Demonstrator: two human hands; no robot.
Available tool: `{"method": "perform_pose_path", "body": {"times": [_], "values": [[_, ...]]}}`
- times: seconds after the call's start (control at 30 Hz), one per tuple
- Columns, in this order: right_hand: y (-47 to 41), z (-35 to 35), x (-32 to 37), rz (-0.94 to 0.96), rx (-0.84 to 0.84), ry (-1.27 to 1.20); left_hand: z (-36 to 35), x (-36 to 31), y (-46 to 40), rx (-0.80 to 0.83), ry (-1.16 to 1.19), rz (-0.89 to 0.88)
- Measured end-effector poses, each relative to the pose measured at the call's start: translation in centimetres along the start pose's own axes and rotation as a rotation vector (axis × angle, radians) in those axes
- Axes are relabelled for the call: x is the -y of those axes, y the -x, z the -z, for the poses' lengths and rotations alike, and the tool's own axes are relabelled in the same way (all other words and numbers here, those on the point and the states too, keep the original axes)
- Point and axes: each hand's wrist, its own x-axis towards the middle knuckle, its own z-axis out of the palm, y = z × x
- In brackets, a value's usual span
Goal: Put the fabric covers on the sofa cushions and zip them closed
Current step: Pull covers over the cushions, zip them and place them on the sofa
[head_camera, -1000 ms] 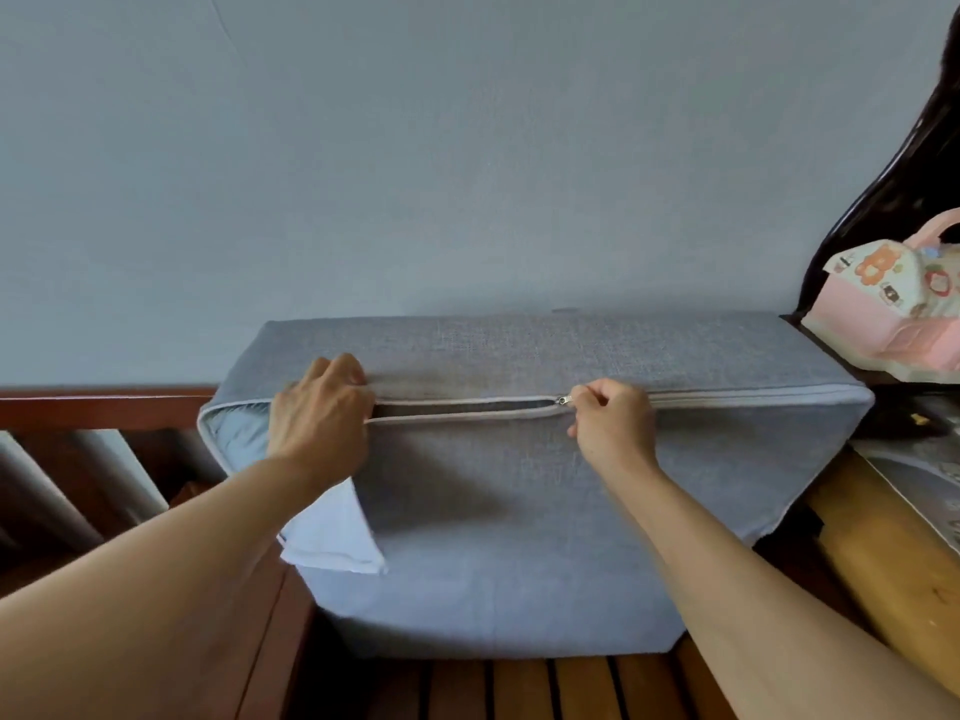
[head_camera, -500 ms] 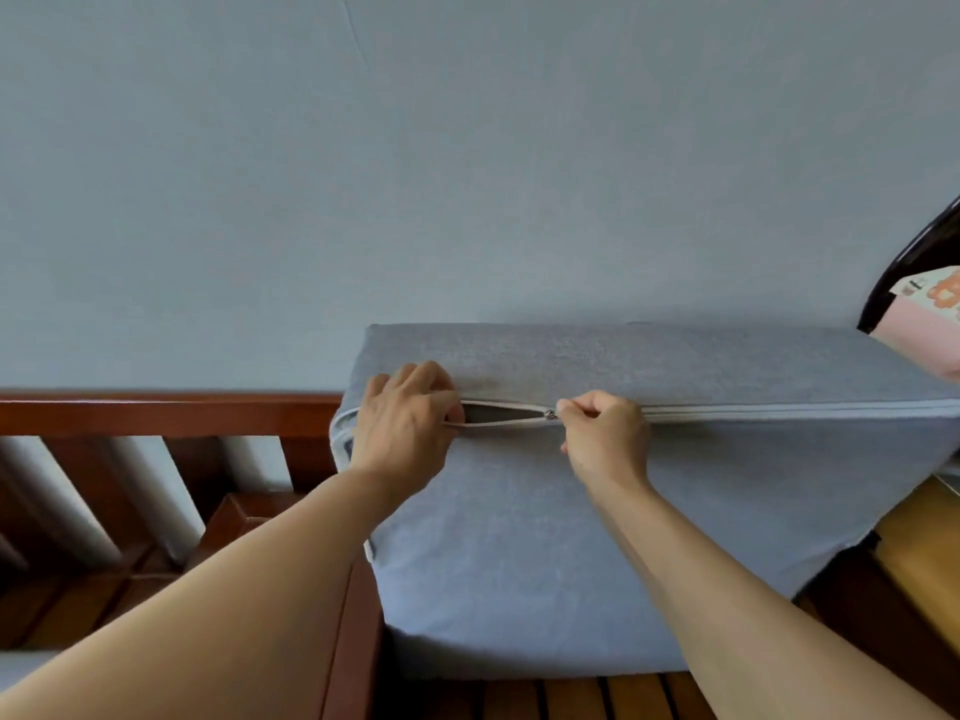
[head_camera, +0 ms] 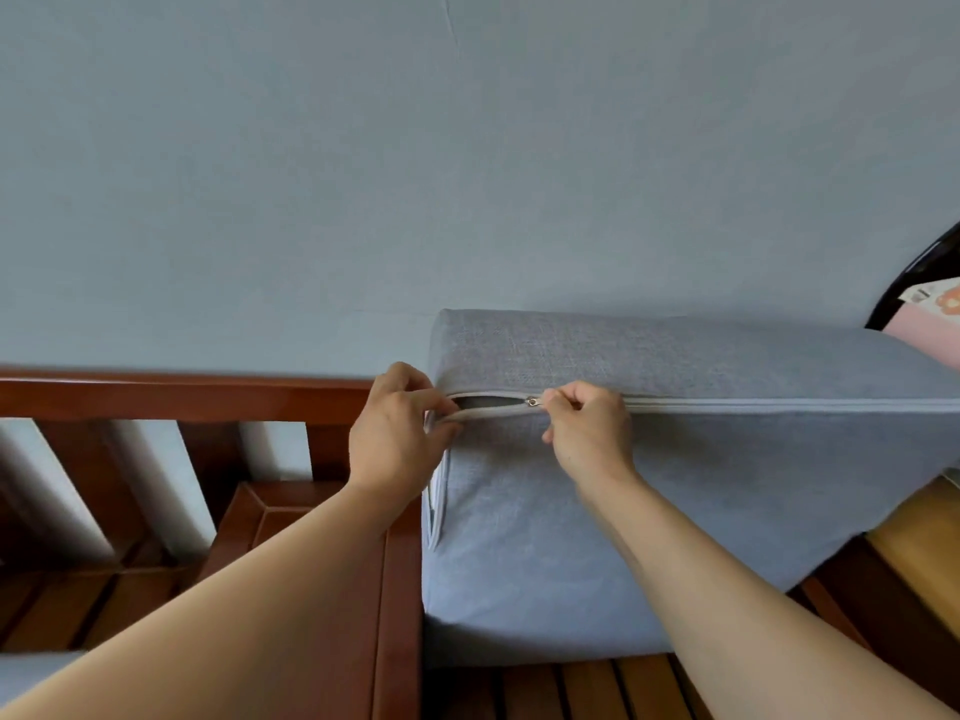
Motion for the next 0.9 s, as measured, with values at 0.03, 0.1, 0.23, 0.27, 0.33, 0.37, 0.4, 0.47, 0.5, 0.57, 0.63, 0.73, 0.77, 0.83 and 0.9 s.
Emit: {"method": "perform_pose_path", "body": {"times": [0.03, 0.1, 0.23, 0.27, 0.33, 0.37, 0.4, 0.47, 0.5, 0.57, 0.63, 0.73, 0.77, 0.83, 0.9], "values": [[-0.1, 0.0, -0.1, -0.001, -0.006, -0.007, -0.2, -0.1, 0.3, -0.013, 0.02, 0.024], [-0.1, -0.2, -0.3, 0.005, -0.016, -0.014, -0.4, -0.4, 1.0, -0.05, 0.05, 0.05], [0.2, -0.3, -0.3, 0.011, -0.025, -0.053, -0.4, -1.0, 1.9, -0.123, 0.129, 0.172], [0.3, -0.3, -0.3, 0.006, -0.028, -0.073, -0.3, -1.0, 1.7, -0.14, 0.144, 0.211], [0.5, -0.5, -0.2, -0.006, -0.044, -0.097, -0.2, -0.8, 1.3, -0.124, 0.116, 0.234], [0.6, -0.6, -0.2, -0.014, -0.053, -0.106, -0.1, -0.7, 1.1, -0.108, 0.106, 0.222], [0.6, -0.7, -0.2, -0.021, -0.062, -0.116, -0.2, -0.6, 1.0, -0.096, 0.116, 0.206], [0.8, -0.9, -0.2, -0.04, -0.089, -0.126, -0.2, -0.3, 1.0, -0.087, 0.157, 0.178], [0.8, -0.9, -0.1, -0.051, -0.099, -0.124, -0.3, -0.1, 1.1, -0.082, 0.173, 0.168], [1.0, -1.0, 0.1, -0.067, -0.123, -0.117, -0.5, 0.5, 1.3, -0.055, 0.188, 0.138], [1.3, -1.0, 0.3, -0.083, -0.141, -0.127, -0.8, 0.8, 1.3, -0.045, 0.211, 0.087], [1.8, -0.9, 0.9, -0.091, -0.119, -0.124, -1.0, 0.6, 1.2, -0.073, 0.209, 0.078], [2.0, -1.1, 1.2, -0.08, -0.098, -0.118, -0.9, 0.5, 1.1, -0.08, 0.215, 0.12], [2.3, -1.5, 1.8, -0.048, -0.061, -0.111, -0.8, 0.4, 0.8, -0.083, 0.244, 0.173], [2.6, -2.4, 2.6, -0.027, -0.041, -0.092, -0.6, 0.6, 0.5, -0.08, 0.284, 0.157]]}}
